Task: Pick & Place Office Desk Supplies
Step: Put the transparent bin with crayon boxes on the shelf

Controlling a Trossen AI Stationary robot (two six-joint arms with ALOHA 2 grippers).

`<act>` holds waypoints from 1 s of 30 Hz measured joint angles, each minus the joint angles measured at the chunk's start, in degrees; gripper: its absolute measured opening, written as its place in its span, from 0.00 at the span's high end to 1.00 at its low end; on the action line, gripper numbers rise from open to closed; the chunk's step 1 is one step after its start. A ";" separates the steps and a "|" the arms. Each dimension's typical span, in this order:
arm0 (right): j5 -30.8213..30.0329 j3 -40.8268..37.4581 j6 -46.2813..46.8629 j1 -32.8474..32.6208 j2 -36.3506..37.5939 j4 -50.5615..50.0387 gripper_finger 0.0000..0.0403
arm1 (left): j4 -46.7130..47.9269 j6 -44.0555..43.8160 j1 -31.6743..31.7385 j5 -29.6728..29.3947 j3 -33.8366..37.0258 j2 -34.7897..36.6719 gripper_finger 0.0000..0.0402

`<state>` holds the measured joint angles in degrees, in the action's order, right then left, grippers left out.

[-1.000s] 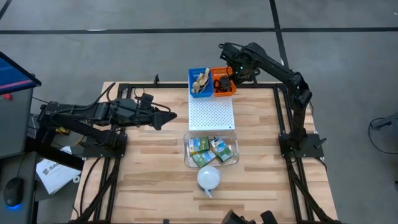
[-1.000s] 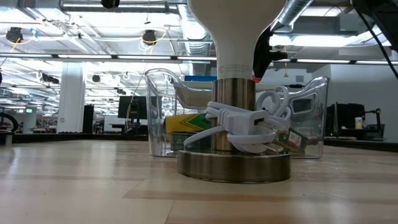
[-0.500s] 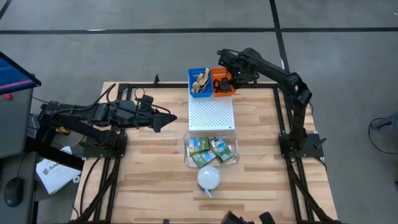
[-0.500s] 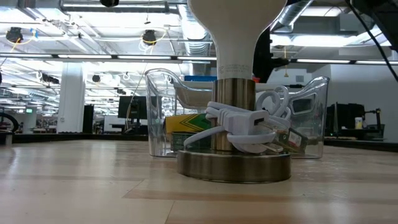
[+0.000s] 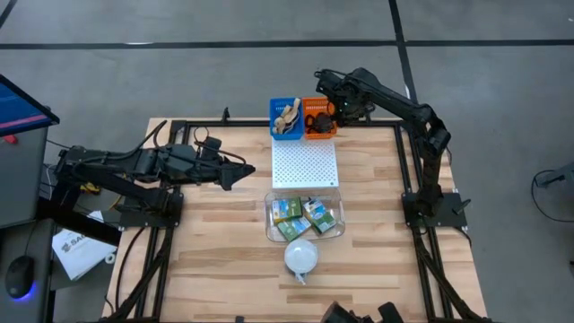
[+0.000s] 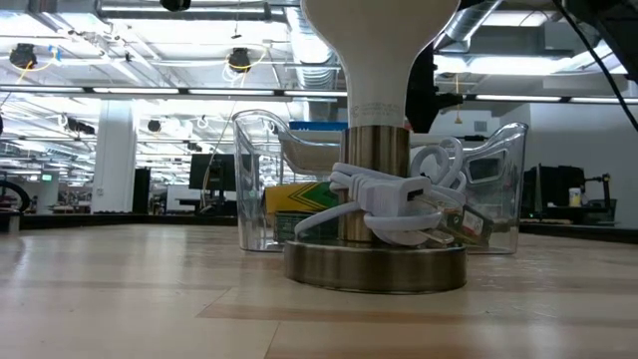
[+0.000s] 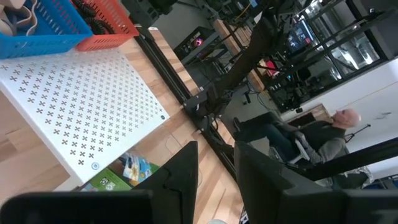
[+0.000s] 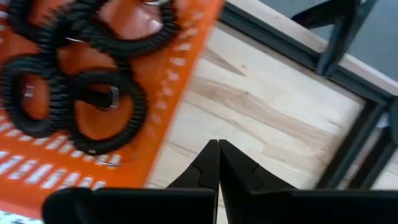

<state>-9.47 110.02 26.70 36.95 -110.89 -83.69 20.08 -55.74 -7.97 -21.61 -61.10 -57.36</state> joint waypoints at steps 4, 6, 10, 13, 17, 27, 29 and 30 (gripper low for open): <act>-1.11 -0.04 -1.09 0.07 1.95 -0.32 1.00 | 1.21 0.43 0.00 0.31 -0.02 0.00 0.76; -1.91 -0.04 -1.69 -1.06 4.45 -0.13 1.00 | 3.55 1.27 0.00 1.62 -0.04 0.00 0.76; -2.54 -1.15 -1.79 -5.87 12.06 0.88 1.00 | 12.09 0.96 -0.43 7.93 -0.04 0.00 0.76; -2.88 -3.91 0.65 -11.43 19.56 1.08 1.00 | 18.58 -3.73 -3.08 9.45 0.53 -0.40 0.76; -4.92 -10.71 9.04 -20.32 29.89 3.05 0.95 | 21.34 -11.59 -7.80 9.60 4.68 -0.42 0.73; -16.52 -26.90 38.81 -44.56 47.67 10.66 0.76 | -4.03 -31.47 -13.11 6.56 20.52 -2.89 0.69; -19.50 -27.68 42.20 -47.73 48.32 11.05 0.74 | -8.80 -34.18 -12.90 6.60 22.73 -5.04 0.70; -20.61 -27.78 43.54 -48.94 48.31 10.84 0.74 | -9.83 -35.60 -12.84 6.73 23.31 -6.26 0.70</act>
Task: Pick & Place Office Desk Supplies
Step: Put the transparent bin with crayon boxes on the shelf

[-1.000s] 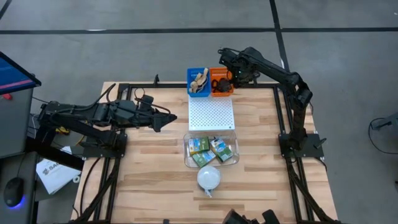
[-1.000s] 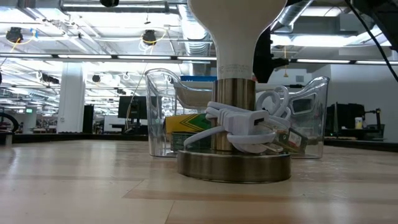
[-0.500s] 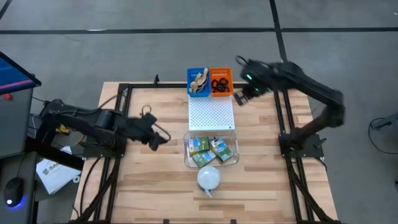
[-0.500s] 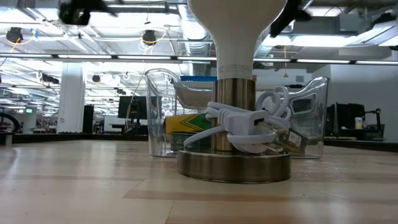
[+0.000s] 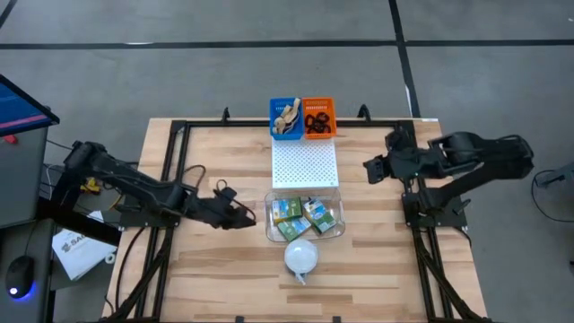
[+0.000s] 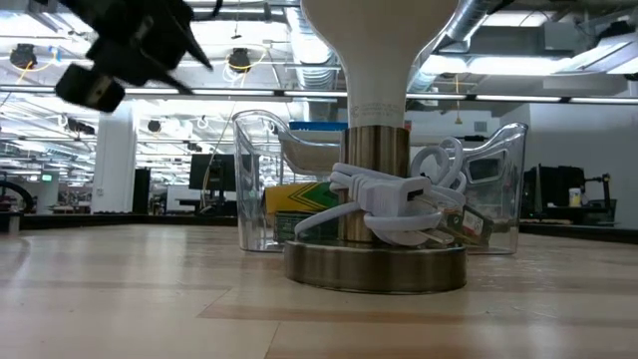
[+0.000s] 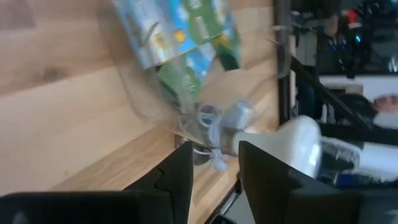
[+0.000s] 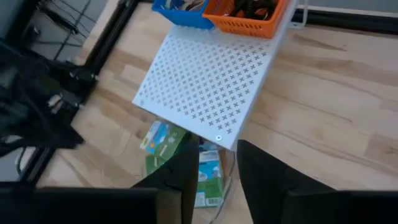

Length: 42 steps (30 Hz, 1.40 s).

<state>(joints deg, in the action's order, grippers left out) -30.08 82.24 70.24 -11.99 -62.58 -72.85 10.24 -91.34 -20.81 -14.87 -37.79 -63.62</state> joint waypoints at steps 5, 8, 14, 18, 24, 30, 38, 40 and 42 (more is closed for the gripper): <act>-1.68 0.04 2.71 -3.36 -0.58 0.12 0.70 | -2.59 -5.29 0.10 -1.44 0.57 -5.70 0.72; -1.72 0.00 2.86 -3.82 -0.94 0.13 0.68 | -7.55 -5.56 1.14 -2.30 0.56 -8.83 0.72; -2.14 0.04 2.15 -4.56 -1.14 1.48 0.67 | -15.38 -5.61 4.03 -2.42 0.56 -14.42 0.73; -2.72 0.04 1.33 -4.75 -1.14 3.27 0.67 | -17.67 -5.61 5.82 -1.34 0.56 -17.02 0.73; -3.09 0.04 1.33 -6.10 -1.07 3.69 0.67 | -17.62 -5.47 7.38 -0.58 0.56 -17.63 0.73; -3.64 0.04 1.29 -6.80 -1.07 5.00 0.67 | -15.41 -5.37 8.44 0.15 0.56 -17.63 0.74; -4.32 0.04 -0.13 -6.82 -1.07 7.21 0.67 | -14.75 -5.11 8.89 0.27 0.84 -17.52 0.75; -4.32 0.04 -0.39 -6.82 -1.07 7.72 0.67 | -14.85 -5.08 8.89 0.95 0.84 -17.52 0.75; -4.32 0.04 -0.40 -6.82 -1.07 8.17 0.67 | -15.34 -5.02 8.85 1.64 0.92 -17.52 0.75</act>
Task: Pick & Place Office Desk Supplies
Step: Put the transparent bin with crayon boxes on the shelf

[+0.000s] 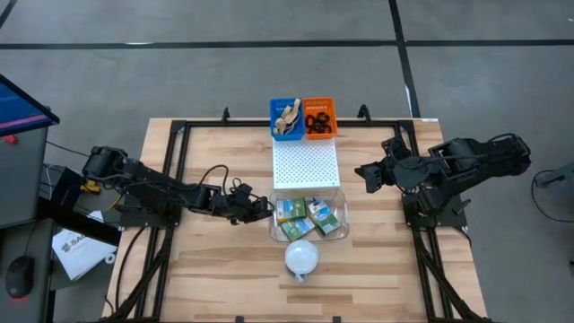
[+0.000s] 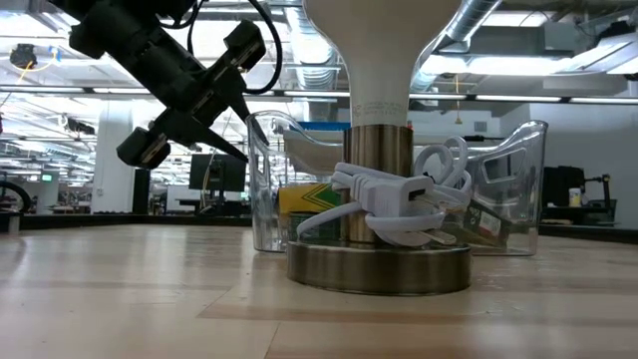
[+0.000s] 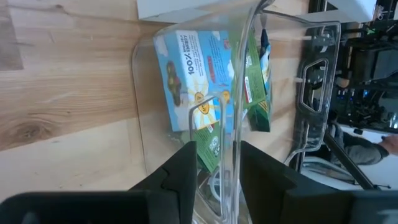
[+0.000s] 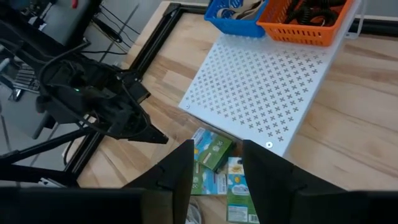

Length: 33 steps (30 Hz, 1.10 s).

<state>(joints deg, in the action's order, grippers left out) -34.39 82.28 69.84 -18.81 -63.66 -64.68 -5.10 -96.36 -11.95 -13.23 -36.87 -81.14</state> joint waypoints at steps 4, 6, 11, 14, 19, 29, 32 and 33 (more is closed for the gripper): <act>0.00 0.02 -0.84 0.00 0.00 1.30 0.67 | -0.48 -0.01 -0.66 0.79 0.09 -0.02 0.75; 0.00 0.02 -0.87 0.00 0.00 1.41 0.67 | -0.21 -0.49 -0.89 0.85 0.09 -0.02 0.75; 0.02 0.02 -0.91 0.00 0.00 1.94 0.67 | 0.16 -1.61 -0.82 1.09 0.09 0.25 0.78; 0.07 0.02 -1.50 0.00 0.00 2.87 0.67 | 1.90 -1.61 -0.82 1.28 0.11 1.44 0.81; 0.17 0.02 -2.96 0.00 0.02 4.23 0.67 | 13.43 -1.51 -0.84 1.12 0.12 7.63 0.85; 0.25 0.04 -2.99 0.00 0.02 4.37 0.67 | 37.87 -1.55 -1.63 -0.40 0.18 23.78 0.90; 0.18 0.04 -2.99 0.00 0.02 4.41 0.67 | 40.32 -1.54 -2.32 -0.37 0.20 26.68 0.89; 0.14 0.04 -2.97 0.00 0.02 4.41 0.67 | 39.82 -1.50 -2.44 -0.41 0.20 27.39 0.89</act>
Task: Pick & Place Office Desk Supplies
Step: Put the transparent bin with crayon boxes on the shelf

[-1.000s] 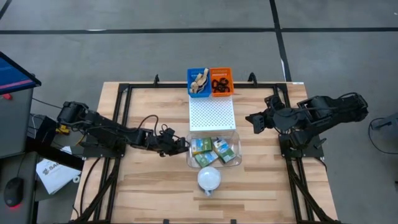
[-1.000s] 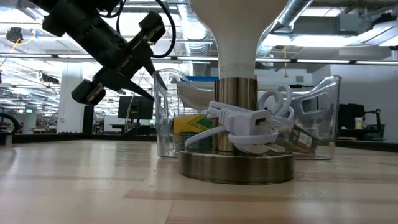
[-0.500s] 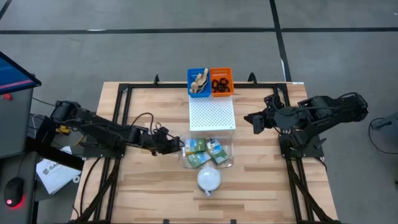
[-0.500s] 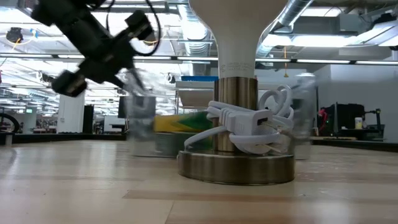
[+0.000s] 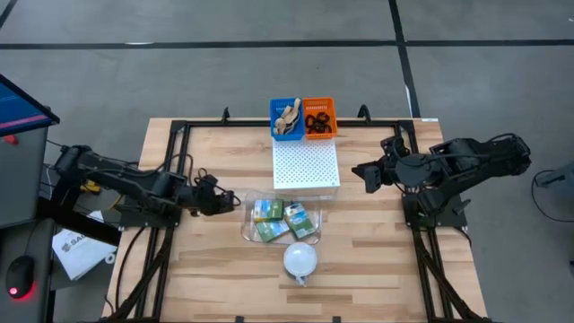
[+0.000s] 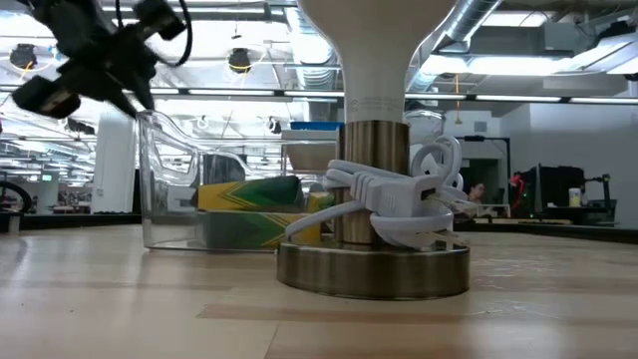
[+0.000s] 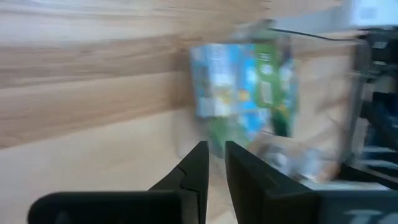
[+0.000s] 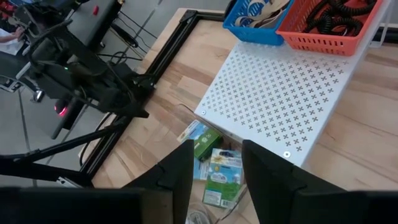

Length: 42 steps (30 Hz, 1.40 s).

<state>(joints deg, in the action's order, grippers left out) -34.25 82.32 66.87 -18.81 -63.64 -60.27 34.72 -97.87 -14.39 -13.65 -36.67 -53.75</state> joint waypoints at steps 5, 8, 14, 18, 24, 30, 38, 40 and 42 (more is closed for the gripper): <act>-0.31 0.00 0.00 0.00 -0.04 0.11 0.67 | -3.61 2.10 0.00 0.32 -0.07 -0.66 0.86; -0.37 0.00 0.01 0.02 -0.07 0.11 0.67 | -5.06 2.96 0.00 0.49 -0.02 -2.95 0.84; -0.49 0.00 0.02 0.00 -0.09 0.53 0.67 | -10.49 4.20 -0.27 2.44 -0.07 -8.95 0.77; -0.43 0.00 0.02 0.00 -0.09 0.73 0.67 | -12.02 4.23 -0.33 3.28 -0.07 -11.86 0.72; -0.11 0.00 -0.28 0.00 -0.09 0.91 0.67 | -8.05 2.64 -0.37 4.30 -0.20 -12.73 0.71; 0.03 0.00 -0.44 -0.76 -0.10 0.84 0.67 | -1.53 1.36 -0.63 4.49 -0.04 -10.45 0.73; 0.11 0.00 -0.44 -0.79 -0.09 0.83 0.67 | 10.63 -2.21 -2.30 2.95 -0.08 -5.20 0.75; 0.12 0.00 -0.44 -0.79 -0.11 0.92 0.67 | 13.80 -3.44 -3.02 2.85 -0.09 -3.78 0.75; 0.10 0.00 -0.42 -0.79 -0.10 1.01 0.67 | 16.76 -4.61 -3.85 2.73 -0.09 -2.20 0.75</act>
<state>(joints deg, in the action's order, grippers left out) -34.15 82.32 66.46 -19.59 -63.74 -59.27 51.48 -102.47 -18.24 -10.92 -36.75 -55.95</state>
